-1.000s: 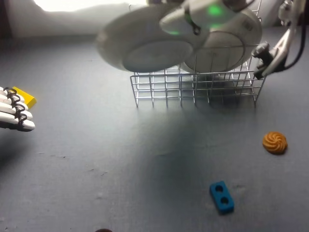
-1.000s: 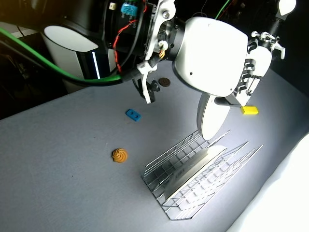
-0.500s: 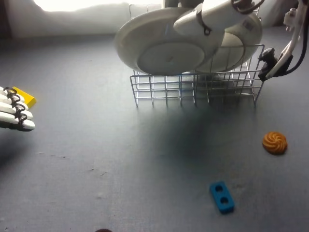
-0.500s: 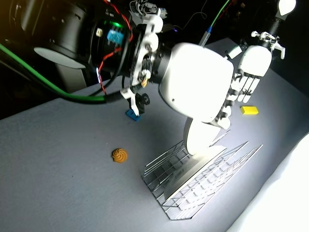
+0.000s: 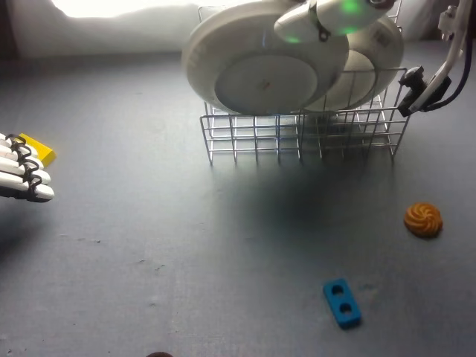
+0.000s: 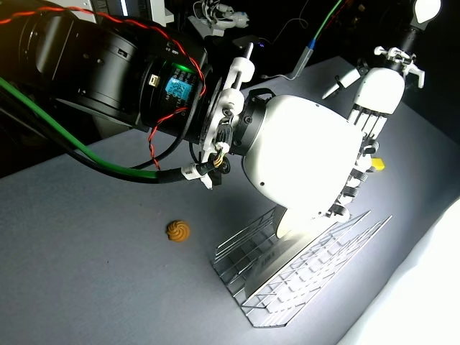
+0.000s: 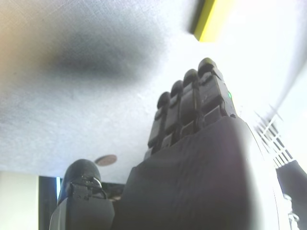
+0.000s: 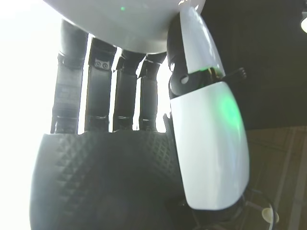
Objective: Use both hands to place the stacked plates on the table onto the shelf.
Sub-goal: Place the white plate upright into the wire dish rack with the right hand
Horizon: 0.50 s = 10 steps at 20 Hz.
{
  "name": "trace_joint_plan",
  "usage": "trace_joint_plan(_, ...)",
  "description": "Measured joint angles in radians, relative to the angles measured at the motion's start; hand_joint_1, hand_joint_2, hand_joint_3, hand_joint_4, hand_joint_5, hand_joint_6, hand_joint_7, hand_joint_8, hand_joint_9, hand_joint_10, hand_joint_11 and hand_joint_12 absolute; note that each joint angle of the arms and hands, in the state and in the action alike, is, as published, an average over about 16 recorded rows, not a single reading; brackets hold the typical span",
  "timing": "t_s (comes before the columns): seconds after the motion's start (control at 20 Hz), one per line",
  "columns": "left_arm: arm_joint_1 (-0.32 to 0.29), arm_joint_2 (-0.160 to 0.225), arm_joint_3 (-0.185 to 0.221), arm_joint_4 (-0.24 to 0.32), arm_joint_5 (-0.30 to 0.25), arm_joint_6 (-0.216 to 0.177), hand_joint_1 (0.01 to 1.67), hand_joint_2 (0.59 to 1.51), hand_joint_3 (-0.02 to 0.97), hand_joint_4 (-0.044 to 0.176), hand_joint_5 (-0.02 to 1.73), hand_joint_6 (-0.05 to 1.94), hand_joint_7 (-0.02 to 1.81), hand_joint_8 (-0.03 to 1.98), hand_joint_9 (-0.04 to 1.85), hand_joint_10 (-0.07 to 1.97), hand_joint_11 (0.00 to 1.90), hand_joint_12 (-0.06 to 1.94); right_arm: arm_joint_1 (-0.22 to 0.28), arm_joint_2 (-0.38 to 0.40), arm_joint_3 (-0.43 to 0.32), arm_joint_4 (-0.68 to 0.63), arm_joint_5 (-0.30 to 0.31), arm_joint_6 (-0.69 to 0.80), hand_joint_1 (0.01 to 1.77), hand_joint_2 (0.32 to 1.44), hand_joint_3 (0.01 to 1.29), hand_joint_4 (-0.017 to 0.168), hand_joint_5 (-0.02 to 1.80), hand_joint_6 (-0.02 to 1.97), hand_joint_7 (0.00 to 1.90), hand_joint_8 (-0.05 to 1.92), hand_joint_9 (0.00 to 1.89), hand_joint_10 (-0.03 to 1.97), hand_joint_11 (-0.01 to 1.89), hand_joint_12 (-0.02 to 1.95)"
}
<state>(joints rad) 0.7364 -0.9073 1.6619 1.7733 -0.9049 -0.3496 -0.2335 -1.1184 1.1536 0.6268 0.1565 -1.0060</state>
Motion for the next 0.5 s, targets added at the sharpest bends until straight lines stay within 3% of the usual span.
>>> trace_joint_plan(0.5,0.000,0.000,0.000,0.000,0.000,0.000,0.01,1.063,0.021,-0.003,0.02,0.01,0.02,0.00,0.01,0.01,0.02,-0.01,-0.039,-0.006,0.031,0.001,0.013,0.000,1.19,1.09,0.02,-0.014,0.80,0.94,0.92,1.15,0.87,1.17,0.68,1.57)
